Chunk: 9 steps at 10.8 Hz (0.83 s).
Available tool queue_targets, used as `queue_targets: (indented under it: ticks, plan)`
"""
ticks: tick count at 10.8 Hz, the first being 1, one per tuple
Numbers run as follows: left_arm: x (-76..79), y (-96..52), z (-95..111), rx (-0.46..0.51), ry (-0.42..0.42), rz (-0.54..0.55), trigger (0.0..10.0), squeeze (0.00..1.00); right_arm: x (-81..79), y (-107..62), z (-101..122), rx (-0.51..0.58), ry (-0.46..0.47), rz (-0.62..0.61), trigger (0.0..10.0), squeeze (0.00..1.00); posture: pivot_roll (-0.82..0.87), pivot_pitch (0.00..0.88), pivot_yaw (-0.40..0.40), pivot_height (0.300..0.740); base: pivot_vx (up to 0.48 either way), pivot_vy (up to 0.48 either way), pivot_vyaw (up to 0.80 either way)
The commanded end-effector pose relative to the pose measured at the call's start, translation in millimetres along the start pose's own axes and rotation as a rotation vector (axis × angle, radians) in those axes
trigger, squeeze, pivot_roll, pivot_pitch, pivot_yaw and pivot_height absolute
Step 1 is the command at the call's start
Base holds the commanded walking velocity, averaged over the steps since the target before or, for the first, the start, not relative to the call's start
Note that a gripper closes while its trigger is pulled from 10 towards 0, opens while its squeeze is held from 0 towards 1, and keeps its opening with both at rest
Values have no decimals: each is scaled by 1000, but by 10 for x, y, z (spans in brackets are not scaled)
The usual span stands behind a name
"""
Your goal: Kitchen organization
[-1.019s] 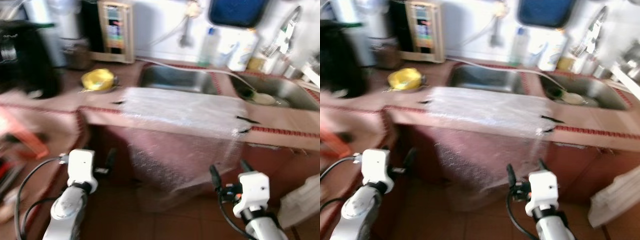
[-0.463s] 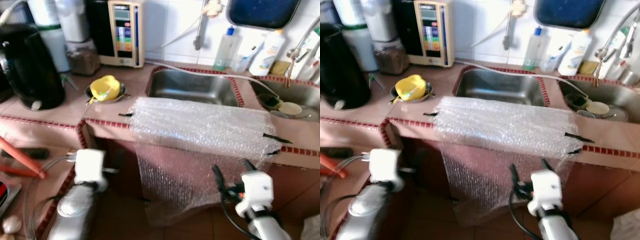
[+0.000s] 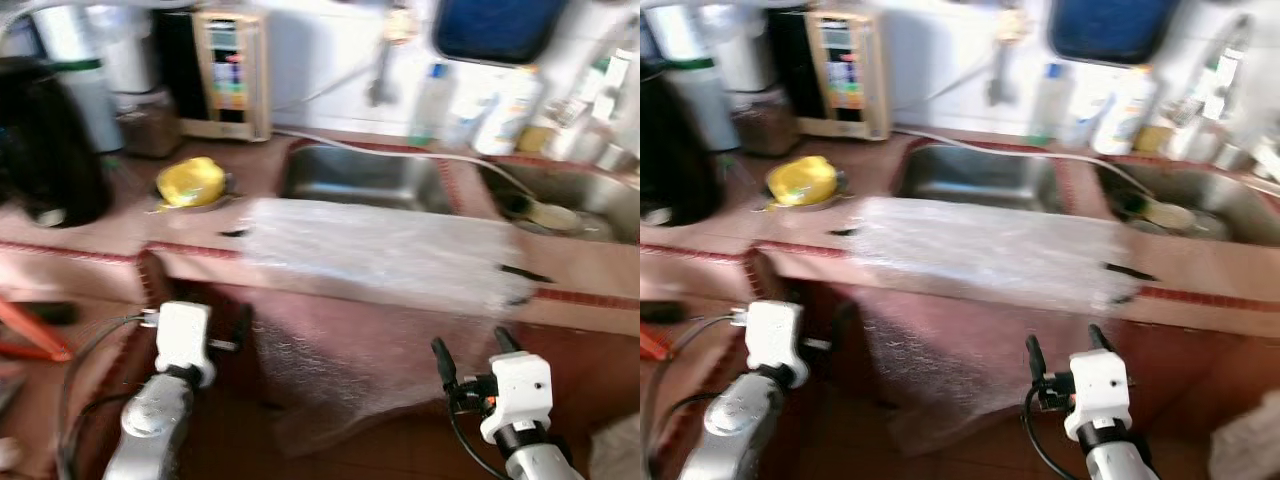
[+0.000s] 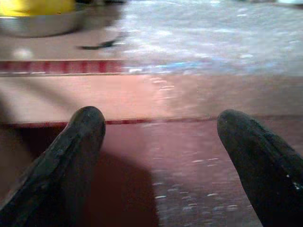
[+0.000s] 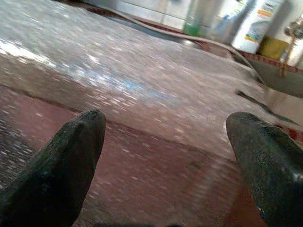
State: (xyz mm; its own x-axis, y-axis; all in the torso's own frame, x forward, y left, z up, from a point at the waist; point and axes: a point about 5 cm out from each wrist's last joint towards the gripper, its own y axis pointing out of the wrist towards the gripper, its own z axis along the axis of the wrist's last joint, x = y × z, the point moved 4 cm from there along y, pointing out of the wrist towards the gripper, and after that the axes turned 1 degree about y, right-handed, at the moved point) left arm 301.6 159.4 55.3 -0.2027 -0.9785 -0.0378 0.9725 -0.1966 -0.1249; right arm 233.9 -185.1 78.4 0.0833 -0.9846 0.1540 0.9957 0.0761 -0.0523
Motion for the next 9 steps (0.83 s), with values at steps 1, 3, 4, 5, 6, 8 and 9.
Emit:
queue_targets:
  ticks: [1, 3, 4, 5, 6, 8, 9]
  plan:
    - [-34, 5, 18, 4, 21, 5, 10000, 0, 34, 12, 63, 21, -11, -9, 10000, 0, 5, 0, -43, 740, 0, -480, 0]
    - [-57, -12, 7, 0, 23, 7, 10000, 0, 27, 13, 49, 15, -5, -10, 10000, 0, 9, 0, -43, 740, 0, -480, 0]
    - [-63, -18, 2, -3, 26, 7, 10000, 0, 20, 12, 46, 14, -3, -9, 10000, 0, 11, 0, -44, 740, 0, -480, 0]
    - [-64, -20, 0, -4, 28, 6, 10000, 0, 7, 10, 45, 13, 0, -7, 10000, 0, 13, 0, -44, 740, 0, -480, 0]
    - [-74, -16, 6, -4, 31, 7, 10000, 0, 0, 14, 46, 13, 2, -6, 10000, 0, 15, 0, -42, 740, 0, -480, 0]
    - [-84, -10, 10, -5, 32, 6, 10000, 0, 5, 25, 43, 14, 3, -9, 10000, 0, 16, 0, -38, 740, 0, -480, 0]
    - [-80, 0, 25, -1, 44, 0, 10000, 0, -4, 31, 40, 14, 5, -12, 10000, 0, 21, 0, -35, 740, 0, -345, 0]
